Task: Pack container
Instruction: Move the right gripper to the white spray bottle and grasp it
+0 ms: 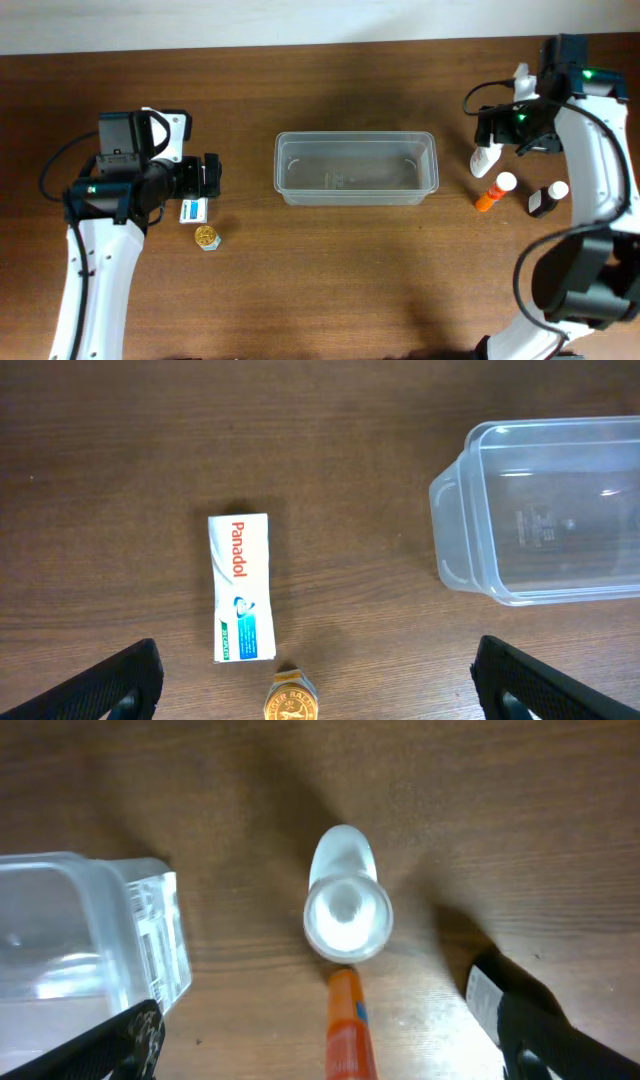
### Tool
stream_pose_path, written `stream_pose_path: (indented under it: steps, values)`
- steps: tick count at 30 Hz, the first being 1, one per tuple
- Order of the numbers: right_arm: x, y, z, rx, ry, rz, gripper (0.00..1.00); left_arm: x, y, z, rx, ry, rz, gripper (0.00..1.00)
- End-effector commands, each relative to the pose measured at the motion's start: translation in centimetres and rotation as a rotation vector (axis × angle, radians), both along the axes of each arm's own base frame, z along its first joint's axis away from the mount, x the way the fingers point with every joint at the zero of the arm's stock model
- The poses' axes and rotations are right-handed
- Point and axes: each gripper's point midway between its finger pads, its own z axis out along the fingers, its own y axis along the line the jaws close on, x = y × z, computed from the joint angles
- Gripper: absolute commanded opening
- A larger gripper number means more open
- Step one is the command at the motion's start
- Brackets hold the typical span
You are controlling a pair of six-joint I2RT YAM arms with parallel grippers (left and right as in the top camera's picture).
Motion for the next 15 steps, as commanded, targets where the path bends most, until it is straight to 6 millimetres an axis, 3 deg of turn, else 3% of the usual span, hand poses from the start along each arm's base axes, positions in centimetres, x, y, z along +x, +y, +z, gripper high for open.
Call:
stream_pose_path:
  steps: [1,10,15]
  values:
    - [0.7,-0.3,-0.9,-0.012,0.011,0.052,0.98,0.6,0.3,0.2,0.004,-0.006,0.018,0.99]
    - [1.2,-0.7,-5.8,-0.005,0.114,0.053,0.98,1.6,0.4,0.5,0.005,-0.04,0.018,0.99]
    - [1.8,-0.8,-6.7,-0.006,0.112,0.053,0.98,1.6,0.4,0.6,0.005,-0.044,0.018,0.99]
